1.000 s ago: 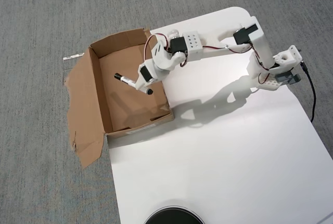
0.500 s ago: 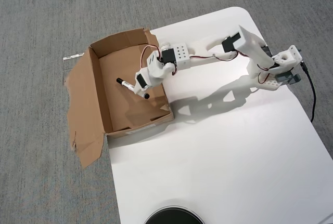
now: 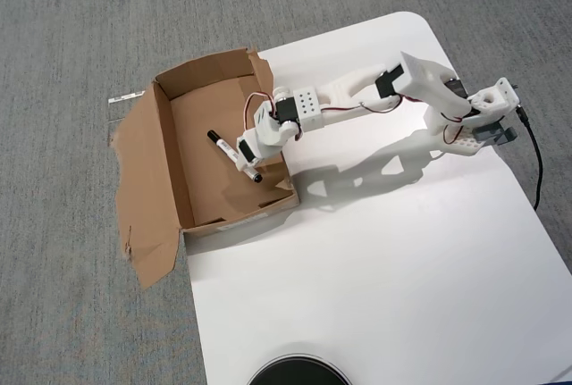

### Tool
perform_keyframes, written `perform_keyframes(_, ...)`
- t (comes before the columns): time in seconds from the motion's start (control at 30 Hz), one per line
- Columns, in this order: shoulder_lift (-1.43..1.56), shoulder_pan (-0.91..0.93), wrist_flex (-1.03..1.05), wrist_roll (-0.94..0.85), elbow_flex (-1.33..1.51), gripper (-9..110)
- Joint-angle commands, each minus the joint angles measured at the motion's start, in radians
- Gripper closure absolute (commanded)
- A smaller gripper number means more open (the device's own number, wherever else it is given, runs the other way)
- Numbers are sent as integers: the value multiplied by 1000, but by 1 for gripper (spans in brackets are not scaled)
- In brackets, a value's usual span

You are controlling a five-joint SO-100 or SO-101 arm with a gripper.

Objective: Grasp a pen and put it in the box.

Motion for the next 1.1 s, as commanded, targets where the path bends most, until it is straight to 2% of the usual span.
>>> perform_keyframes(0.0,6,5,-8,4,-31,101)
perform_keyframes(0.2,11,5,-8,4,-31,99)
perform_keyframes(0.53,48,2,-8,4,-33,81)
perform_keyframes(1.07,362,-12,6,18,-31,81)
